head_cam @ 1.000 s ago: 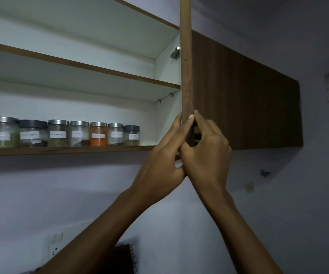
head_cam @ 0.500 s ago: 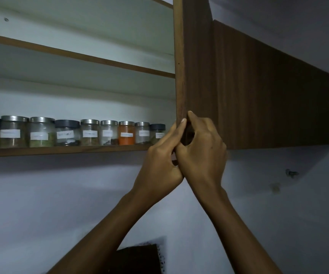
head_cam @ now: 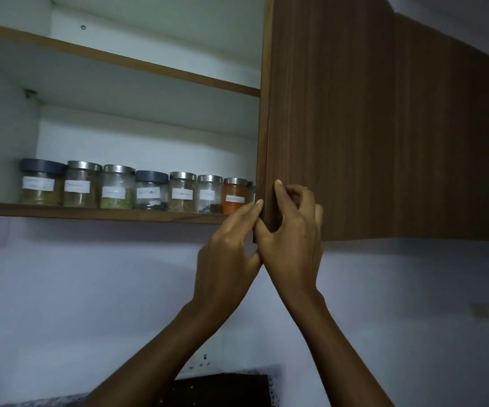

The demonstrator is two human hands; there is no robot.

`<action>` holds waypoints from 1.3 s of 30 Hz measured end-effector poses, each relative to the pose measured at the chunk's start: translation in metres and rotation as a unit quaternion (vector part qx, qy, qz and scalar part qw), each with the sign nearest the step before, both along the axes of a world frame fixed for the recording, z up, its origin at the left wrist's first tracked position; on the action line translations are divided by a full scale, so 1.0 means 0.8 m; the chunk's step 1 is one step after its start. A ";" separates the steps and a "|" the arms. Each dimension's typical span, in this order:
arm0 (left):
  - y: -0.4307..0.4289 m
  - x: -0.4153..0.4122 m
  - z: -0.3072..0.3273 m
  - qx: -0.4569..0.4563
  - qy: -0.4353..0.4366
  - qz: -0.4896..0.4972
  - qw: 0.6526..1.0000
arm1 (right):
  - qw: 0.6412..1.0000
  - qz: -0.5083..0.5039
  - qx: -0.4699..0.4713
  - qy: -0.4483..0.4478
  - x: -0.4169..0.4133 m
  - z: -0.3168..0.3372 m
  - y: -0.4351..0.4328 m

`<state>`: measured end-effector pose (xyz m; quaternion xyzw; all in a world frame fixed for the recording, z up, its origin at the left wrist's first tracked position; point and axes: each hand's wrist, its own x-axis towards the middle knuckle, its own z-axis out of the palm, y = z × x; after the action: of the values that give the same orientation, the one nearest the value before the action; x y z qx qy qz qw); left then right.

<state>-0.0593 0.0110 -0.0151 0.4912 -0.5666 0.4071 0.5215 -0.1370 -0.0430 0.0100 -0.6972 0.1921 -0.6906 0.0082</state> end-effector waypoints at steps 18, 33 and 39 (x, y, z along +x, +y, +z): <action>-0.057 0.097 -0.006 -0.006 0.083 0.188 0.979 | 0.984 0.039 0.030 0.171 0.112 -0.017 -0.056; -0.065 0.093 -0.005 0.104 0.078 0.266 0.955 | 0.969 0.075 0.015 0.235 0.110 -0.015 -0.072; -0.036 0.066 -0.001 0.069 0.026 0.240 0.968 | 0.974 0.158 0.026 0.158 0.090 -0.021 -0.052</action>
<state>-0.0062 -0.0179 -0.0160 0.6581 -0.4449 0.4673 0.3881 -0.0652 -0.0847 -0.0070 -0.8184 0.0963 -0.5566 0.1053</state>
